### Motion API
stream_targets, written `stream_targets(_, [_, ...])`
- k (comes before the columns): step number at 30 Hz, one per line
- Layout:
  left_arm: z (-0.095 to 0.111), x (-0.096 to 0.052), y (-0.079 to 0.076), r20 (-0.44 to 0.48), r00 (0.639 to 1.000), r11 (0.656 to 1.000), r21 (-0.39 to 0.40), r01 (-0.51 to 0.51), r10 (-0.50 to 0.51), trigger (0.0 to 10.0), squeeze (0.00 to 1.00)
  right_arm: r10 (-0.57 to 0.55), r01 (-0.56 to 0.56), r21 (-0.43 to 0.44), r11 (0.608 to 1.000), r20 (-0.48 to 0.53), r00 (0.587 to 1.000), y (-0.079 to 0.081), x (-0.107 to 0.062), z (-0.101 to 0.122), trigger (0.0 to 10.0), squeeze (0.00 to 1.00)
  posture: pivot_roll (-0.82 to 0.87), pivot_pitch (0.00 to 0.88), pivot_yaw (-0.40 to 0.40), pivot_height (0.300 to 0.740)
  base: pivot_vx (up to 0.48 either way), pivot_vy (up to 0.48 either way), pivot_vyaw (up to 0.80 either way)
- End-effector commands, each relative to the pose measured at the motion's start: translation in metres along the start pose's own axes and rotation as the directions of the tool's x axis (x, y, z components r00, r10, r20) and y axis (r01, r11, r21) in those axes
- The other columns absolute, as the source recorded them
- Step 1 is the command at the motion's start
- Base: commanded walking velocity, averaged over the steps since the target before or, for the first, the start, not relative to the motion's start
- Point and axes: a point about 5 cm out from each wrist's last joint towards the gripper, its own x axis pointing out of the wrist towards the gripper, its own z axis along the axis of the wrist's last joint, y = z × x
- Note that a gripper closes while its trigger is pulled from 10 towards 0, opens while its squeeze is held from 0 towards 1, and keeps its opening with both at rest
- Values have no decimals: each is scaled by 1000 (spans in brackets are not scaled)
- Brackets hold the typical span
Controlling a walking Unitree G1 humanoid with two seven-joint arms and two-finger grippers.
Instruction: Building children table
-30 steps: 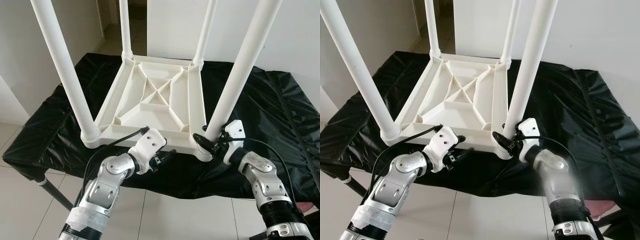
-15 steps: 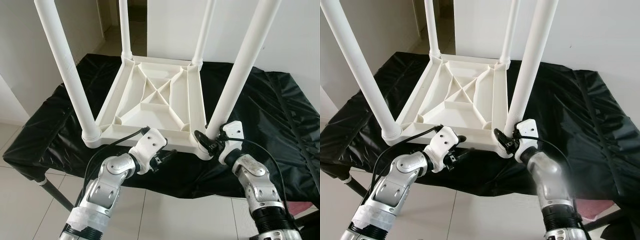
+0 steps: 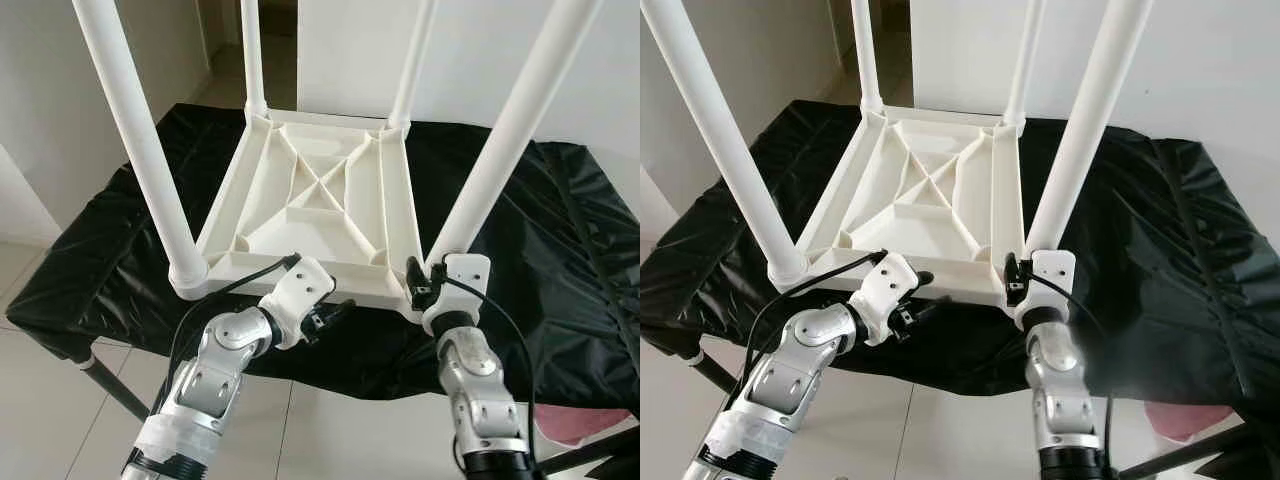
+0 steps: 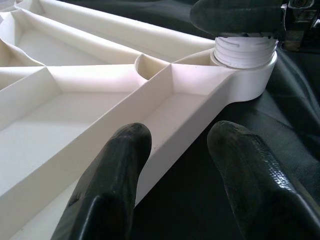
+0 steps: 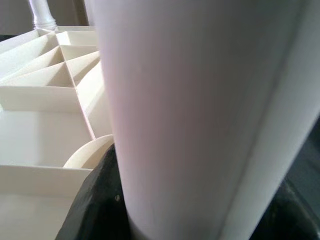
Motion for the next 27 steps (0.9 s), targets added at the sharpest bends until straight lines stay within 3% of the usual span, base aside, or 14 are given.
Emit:
stream_targets(1, [-4,-2,3,-22,995,995,-8,-99,99,10000,0,-66,66,6,998,-46,997,-2,-6,-8,10000,0,-40,75,-15,740,0,0,0])
stream_targets(3, [-5,-4,3,-24,994,995,-11,-103,103,10000,0,-69,70,21,997,-52,996,6,-9,-7,10000,0,-40,78,-14,740,0,0,0])
stream_targets(13, [-4,-4,6,-26,994,994,-12,-111,111,10000,0,-87,88,17,996,-34,996,1,-7,-1,10000,0,-42,80,-8,740,0,0,0])
stream_targets(14, [-4,-4,6,-24,993,994,-13,-113,112,10000,0,-74,75,17,997,-24,997,0,-6,1,10000,898,-42,80,-8,740,0,0,0])
stream_targets(15, [-3,-3,6,-23,993,993,-14,-114,113,10000,0,-64,64,13,998,-10,998,-2,-5,4,10000,1000,-45,83,-10,740,0,0,0])
stream_targets(21, [-3,-3,5,-22,993,993,-18,-115,114,10000,0,-13,13,-7,1000,21,1000,-10,-3,9,10000,1000,-46,80,-12,740,0,0,0])
stream_targets(22, [-3,-4,6,-22,993,993,-17,-116,115,10000,0,49,-49,-2,999,37,998,-12,-1,11,10000,0,-45,72,-11,740,0,0,0])
stream_targets(25, [-3,-4,7,-22,993,993,-17,-116,116,10000,0,105,-104,-9,994,54,993,-14,0,13,10000,0,-47,66,-9,740,0,0,0])
stream_targets(27, [-3,-3,10,-21,993,993,-9,-117,117,10000,0,258,-255,-39,966,71,964,-16,2,15,10000,0,-48,55,-5,740,0,0,0])
